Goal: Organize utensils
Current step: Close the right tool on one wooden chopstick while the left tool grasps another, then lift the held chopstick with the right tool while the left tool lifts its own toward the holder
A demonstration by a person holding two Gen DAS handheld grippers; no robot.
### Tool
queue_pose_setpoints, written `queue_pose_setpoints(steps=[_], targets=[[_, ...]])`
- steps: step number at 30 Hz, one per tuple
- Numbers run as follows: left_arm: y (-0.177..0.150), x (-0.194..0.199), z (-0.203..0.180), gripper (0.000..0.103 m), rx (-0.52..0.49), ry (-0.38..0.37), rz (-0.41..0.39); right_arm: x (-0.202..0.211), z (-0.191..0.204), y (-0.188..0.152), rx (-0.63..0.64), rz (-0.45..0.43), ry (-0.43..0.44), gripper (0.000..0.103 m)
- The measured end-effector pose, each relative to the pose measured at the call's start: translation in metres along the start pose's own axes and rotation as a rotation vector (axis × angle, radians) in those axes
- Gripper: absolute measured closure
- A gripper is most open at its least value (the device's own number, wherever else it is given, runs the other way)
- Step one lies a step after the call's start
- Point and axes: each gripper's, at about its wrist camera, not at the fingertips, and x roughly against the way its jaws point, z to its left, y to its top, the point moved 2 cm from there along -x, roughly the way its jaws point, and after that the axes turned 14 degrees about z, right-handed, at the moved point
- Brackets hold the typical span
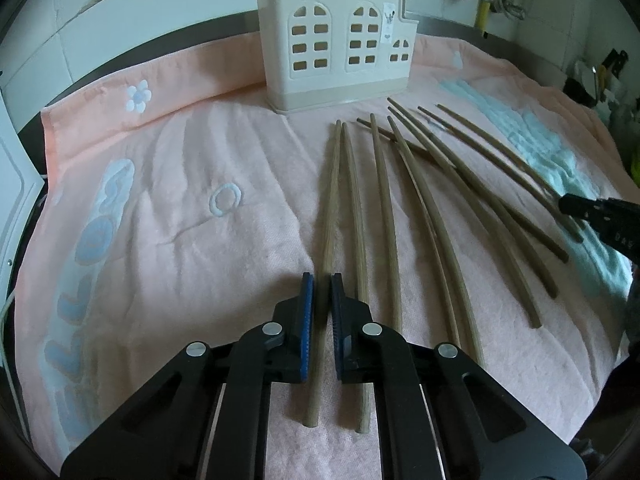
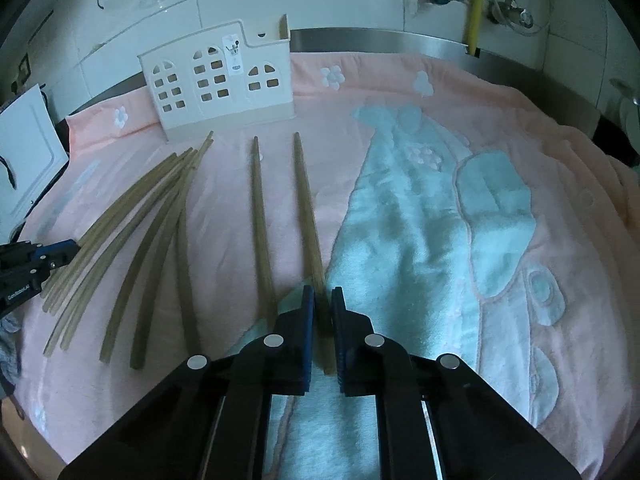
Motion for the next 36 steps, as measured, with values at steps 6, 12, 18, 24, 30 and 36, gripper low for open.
queue_pose_setpoints(steps=[6,12,18,24,30,36], targets=[[0.001,0.023,-0.001,0.097,0.018,-0.048,-0.056,0.025,0.006,0.004,0.013,-0.073,0.007,0.095],[0.006,0.053,-0.002,0.097,0.031,-0.082,-0.141,0.06,0.013,0.016,0.031,-0.165,0.021,0.096],[0.018,0.086,0.003,0.097,0.045,-0.124,-0.235,0.085,0.02,0.036,0.062,-0.232,0.039,0.096],[0.033,0.092,0.01,0.097,0.033,-0.125,-0.25,0.098,0.028,0.064,0.125,-0.257,0.042,0.096],[0.064,0.102,0.015,0.097,0.022,-0.133,-0.264,0.114,0.035,0.108,0.193,-0.264,0.071,0.096],[0.098,0.121,0.014,0.097,-0.007,-0.124,-0.296,0.135,0.043,0.156,0.243,-0.284,0.076,0.096]])
